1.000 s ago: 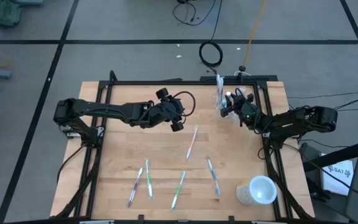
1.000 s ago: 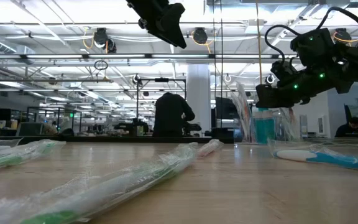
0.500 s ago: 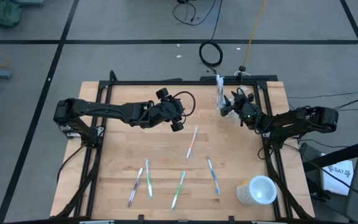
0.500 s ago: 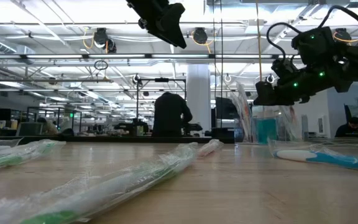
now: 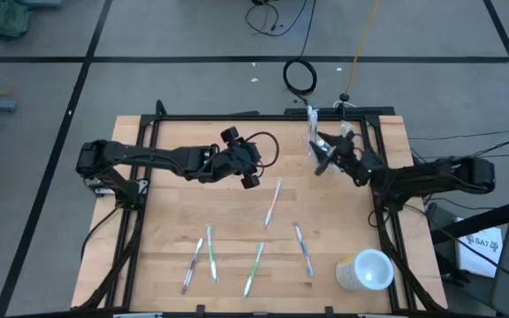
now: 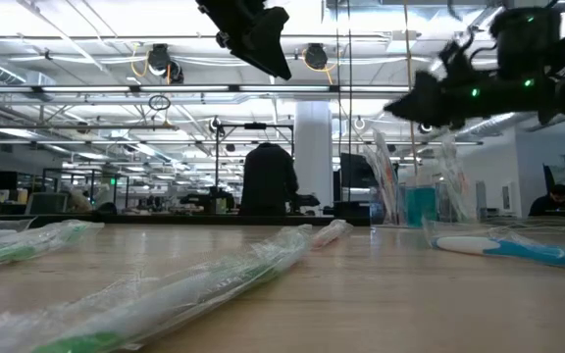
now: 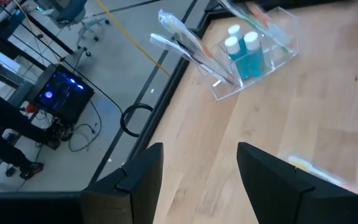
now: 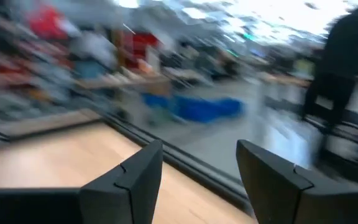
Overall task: Pick & Place toothbrushing station
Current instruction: Put the orange toothbrush into the transparent organizer
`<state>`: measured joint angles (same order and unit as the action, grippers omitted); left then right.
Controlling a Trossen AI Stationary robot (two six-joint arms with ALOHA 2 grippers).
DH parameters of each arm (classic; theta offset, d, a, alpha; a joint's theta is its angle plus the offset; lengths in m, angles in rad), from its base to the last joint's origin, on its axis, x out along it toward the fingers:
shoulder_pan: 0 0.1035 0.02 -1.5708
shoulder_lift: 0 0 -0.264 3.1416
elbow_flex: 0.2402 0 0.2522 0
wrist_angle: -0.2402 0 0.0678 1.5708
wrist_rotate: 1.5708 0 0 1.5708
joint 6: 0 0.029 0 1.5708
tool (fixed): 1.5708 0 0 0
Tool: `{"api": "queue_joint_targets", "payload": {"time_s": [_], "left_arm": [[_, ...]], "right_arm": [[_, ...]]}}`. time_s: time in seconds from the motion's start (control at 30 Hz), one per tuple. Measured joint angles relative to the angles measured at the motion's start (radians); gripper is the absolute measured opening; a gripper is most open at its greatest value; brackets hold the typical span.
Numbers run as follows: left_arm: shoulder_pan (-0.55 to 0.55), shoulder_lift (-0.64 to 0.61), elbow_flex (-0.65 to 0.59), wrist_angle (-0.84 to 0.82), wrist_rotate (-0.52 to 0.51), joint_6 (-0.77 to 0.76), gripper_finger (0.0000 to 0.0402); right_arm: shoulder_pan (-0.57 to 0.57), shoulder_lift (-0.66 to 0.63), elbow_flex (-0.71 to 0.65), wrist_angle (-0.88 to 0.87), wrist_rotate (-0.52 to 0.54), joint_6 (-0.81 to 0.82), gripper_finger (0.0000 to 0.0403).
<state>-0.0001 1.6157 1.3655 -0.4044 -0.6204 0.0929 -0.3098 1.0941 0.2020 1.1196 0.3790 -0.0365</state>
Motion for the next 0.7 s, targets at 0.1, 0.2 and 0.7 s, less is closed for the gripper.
{"api": "queue_joint_targets", "payload": {"time_s": [0.1,0.2,0.7], "left_arm": [[-0.015,0.000,0.000,-0.025,-0.017,-0.001,0.0212],[-0.032,0.000,0.000,-0.037,-0.061,-0.002,0.0212],[-0.058,-0.270,-0.006,-0.400,-0.139,-0.212,0.0212]], "right_arm": [[0.051,-0.051,0.001,0.037,-0.091,0.023,0.0194],[0.113,-0.091,0.027,0.011,-0.128,0.023,0.0187],[0.381,0.101,0.444,-0.609,-0.142,0.075,0.0172]]}}
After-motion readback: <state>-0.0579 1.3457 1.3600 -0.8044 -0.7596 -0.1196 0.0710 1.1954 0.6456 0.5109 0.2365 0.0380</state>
